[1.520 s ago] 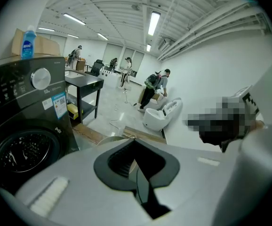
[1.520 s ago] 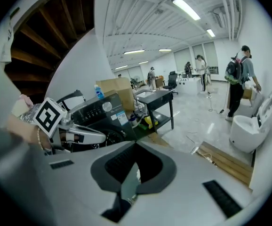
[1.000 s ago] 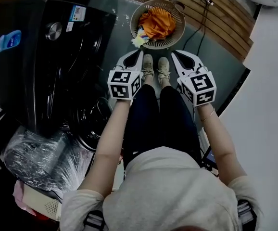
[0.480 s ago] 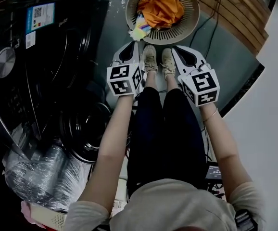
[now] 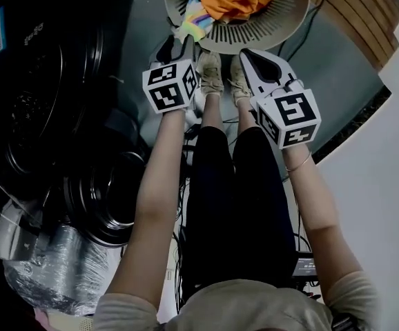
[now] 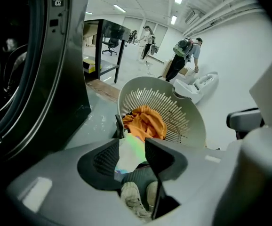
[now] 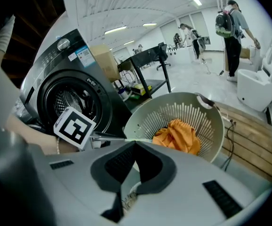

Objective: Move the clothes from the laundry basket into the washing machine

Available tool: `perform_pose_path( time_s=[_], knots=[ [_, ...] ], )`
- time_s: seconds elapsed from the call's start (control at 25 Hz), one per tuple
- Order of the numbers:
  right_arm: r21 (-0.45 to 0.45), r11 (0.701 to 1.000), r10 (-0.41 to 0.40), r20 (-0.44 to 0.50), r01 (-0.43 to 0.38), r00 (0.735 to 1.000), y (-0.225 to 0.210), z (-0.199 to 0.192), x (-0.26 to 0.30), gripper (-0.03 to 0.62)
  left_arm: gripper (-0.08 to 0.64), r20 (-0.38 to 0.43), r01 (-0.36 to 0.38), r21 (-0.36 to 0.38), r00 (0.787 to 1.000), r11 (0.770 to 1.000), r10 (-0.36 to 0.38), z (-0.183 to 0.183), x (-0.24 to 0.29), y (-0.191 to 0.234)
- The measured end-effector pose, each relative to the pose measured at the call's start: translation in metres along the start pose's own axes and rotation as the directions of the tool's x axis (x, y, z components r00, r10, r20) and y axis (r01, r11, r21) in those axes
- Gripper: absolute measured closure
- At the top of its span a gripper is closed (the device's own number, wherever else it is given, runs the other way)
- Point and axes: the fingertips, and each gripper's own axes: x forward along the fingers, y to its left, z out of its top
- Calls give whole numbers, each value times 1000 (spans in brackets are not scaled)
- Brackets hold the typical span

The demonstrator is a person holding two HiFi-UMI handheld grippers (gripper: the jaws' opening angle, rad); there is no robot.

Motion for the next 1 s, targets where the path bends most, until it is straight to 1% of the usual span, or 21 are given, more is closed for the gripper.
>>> perform_pose_path(
  time_s=[0.2, 0.32, 0.4, 0.48, 0.56, 0.64, 0.76, 0.88, 1.0],
  knots=[
    [9, 1000, 1, -33, -1, 999, -2, -21, 10, 584, 394, -32, -2, -76, 999, 997, -1, -12, 33, 11],
    [12, 1000, 1, -44, -1, 999, -4, -25, 14, 584, 396, -40, -27, -90, 999, 996, 24, -13, 39, 15],
    [7, 1000, -2, -43, 2, 999, -6, -24, 15, 584, 408, -47, -18, -82, 999, 996, 14, -13, 40, 13],
    [2, 1000, -7, -38, 7, 999, -7, -20, 14, 585, 470, -67, 1, -68, 998, 998, -5, -14, 39, 9],
    [0, 1000, -11, -31, 11, 999, -7, -16, 11, 584, 506, -84, 2, -59, 996, 998, -7, -13, 34, 6],
    [-2, 1000, -16, -26, 16, 1000, -6, -10, 9, 584, 517, -90, 11, -64, 996, 998, -17, -13, 26, 3],
    [-5, 1000, -21, -17, 21, 1000, -3, -1, 4, 584, 522, -83, 51, -63, 995, 997, -56, -12, 12, -4],
    [-13, 1000, -21, -4, 21, 1000, 2, 8, -3, 584, 526, -51, 104, -30, 993, 994, -105, -3, -11, -15],
    [-17, 1000, 0, -2, 0, 1000, 10, 14, -9, 584, 528, -4, 148, 13, 989, 989, -147, 11, -43, -27]
  ],
)
